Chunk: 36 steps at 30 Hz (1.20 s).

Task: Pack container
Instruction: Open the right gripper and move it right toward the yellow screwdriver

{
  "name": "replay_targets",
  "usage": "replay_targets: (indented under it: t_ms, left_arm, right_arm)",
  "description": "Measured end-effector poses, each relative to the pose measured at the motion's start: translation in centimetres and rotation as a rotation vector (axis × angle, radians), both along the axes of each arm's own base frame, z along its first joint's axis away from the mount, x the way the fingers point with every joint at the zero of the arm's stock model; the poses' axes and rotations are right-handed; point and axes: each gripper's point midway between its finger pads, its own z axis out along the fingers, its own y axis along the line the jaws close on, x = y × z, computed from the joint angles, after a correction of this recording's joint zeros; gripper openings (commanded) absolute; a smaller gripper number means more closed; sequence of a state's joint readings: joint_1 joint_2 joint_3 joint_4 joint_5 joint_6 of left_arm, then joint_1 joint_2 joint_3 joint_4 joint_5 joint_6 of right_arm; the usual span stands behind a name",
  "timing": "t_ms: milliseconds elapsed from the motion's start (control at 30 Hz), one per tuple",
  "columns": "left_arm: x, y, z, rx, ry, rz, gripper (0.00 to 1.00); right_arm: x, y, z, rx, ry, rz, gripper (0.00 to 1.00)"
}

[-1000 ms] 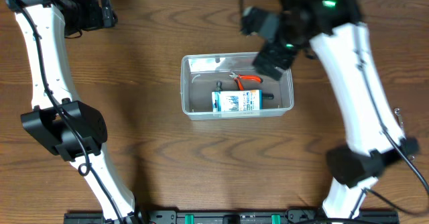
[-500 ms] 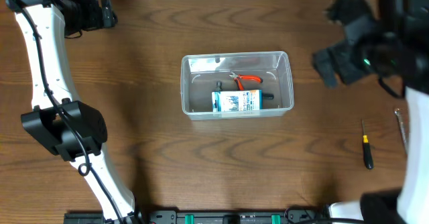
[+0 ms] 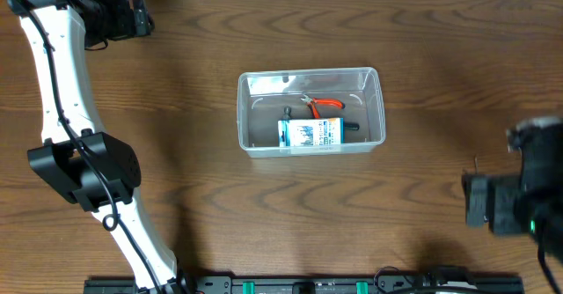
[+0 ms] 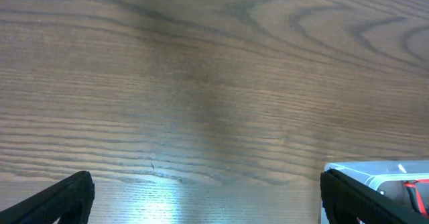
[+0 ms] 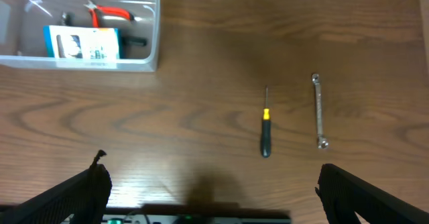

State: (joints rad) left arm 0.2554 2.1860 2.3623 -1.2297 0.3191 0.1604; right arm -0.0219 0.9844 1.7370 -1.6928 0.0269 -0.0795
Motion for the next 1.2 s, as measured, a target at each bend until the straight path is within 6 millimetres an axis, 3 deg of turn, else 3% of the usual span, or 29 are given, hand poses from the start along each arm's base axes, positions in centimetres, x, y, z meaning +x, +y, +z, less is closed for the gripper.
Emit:
replay_targets:
  t_ms: [133,300,400,767,1033,1200]
  left_arm:
    - [0.0,0.0,0.0,0.000,0.000,0.000,0.98]
    - [0.0,0.0,0.0,0.000,0.000,0.000,0.98]
    - [0.0,0.0,0.0,0.000,0.000,0.000,0.98]
    - [0.0,0.0,0.0,0.000,0.000,0.000,0.98]
    - [0.0,0.0,0.0,0.000,0.000,0.000,0.98]
    - [0.0,0.0,0.0,0.000,0.000,0.000,0.98]
  right_arm:
    - [-1.4,0.1,0.9,0.014,-0.106,-0.012,0.99]
    - [-0.3,0.3,4.5,0.026,-0.322,-0.009,0.99]
    - [0.2,0.6,5.5,0.042,-0.375,0.000,0.99]
    - [-0.3,-0.2,5.7,0.031,-0.389,-0.050,0.99]
    - [-4.4,-1.8,5.1,0.015,-0.510,-0.167,0.99]
    - [-5.2,-2.0,3.7,0.033,-0.581,-0.193,0.99]
